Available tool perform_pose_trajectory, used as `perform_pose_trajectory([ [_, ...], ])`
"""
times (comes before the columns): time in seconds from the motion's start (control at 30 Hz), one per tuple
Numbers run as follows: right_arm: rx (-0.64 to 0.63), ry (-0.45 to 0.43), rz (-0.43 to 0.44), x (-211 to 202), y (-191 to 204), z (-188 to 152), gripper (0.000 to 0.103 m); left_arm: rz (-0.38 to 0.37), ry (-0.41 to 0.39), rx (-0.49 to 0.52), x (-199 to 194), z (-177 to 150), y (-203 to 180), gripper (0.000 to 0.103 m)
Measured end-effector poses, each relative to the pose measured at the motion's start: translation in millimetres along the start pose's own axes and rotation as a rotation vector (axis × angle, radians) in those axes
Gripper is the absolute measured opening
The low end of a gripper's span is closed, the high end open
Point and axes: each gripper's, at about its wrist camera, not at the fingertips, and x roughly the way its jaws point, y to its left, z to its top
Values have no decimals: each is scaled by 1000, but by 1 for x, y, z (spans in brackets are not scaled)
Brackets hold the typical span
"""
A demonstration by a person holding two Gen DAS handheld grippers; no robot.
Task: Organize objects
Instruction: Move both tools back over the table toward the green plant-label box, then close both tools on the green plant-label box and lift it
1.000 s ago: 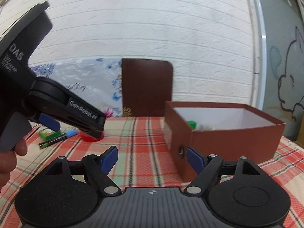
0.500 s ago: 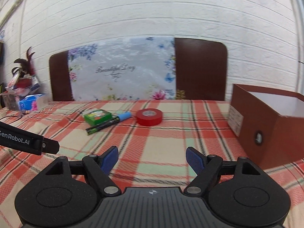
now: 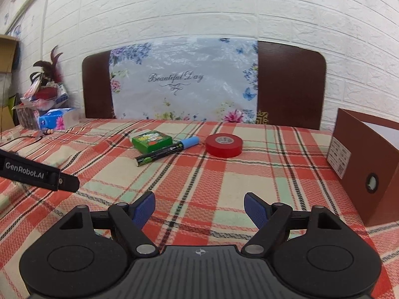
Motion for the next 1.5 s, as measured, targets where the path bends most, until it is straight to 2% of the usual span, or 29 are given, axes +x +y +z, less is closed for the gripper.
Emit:
perform_pose_trajectory([
  [0.27, -89, 22, 83, 33, 38, 15, 77, 97, -50, -43, 29, 9, 51, 87],
  [0.37, -106, 8, 95, 56, 48, 28, 77, 136, -26, -44, 55, 0, 66, 88],
  [0.4, -116, 4, 93, 66, 52, 32, 77, 142, -30, -42, 62, -7, 70, 96],
  [0.43, -129, 3, 90, 76, 55, 36, 77, 126, -70, -59, 59, -11, 73, 98],
  [0.63, -180, 4, 96, 133, 61, 59, 77, 91, -78, -39, 59, -9, 70, 99],
  [0.8, -240, 112, 123, 186, 66, 70, 76, 67, -84, -53, 62, -8, 72, 100],
  [0.83, -241, 140, 139, 193, 66, 70, 72, 70, -83, -50, 63, -8, 71, 100],
  [0.87, -228, 142, 157, 195, 66, 71, 71, 75, -83, -45, 63, -8, 70, 100],
  [0.93, -231, 141, 185, 192, 67, 70, 61, 79, -82, -41, 64, -8, 69, 100],
  [1.0, -242, 133, 178, 185, 71, 68, 61, 79, -81, -40, 64, -8, 69, 100],
  [1.1, -245, 135, 221, 174, 82, 63, 60, 79, -82, -40, 64, -8, 70, 100],
  [1.27, -362, 104, 280, 133, 107, 44, 60, 81, -82, -37, 64, -8, 70, 100],
  [1.3, -389, 89, 263, 123, 110, 39, 61, 82, -81, -37, 64, -8, 70, 99],
  [1.33, -380, 77, 235, 116, 108, 38, 61, 83, -79, -34, 64, -8, 70, 100],
  [1.4, -317, 117, 259, 108, 92, 35, 60, 89, -81, -30, 64, -8, 70, 100],
  [1.5, -264, 128, 236, 87, 75, 25, 60, 92, -79, -28, 64, -8, 69, 100],
])
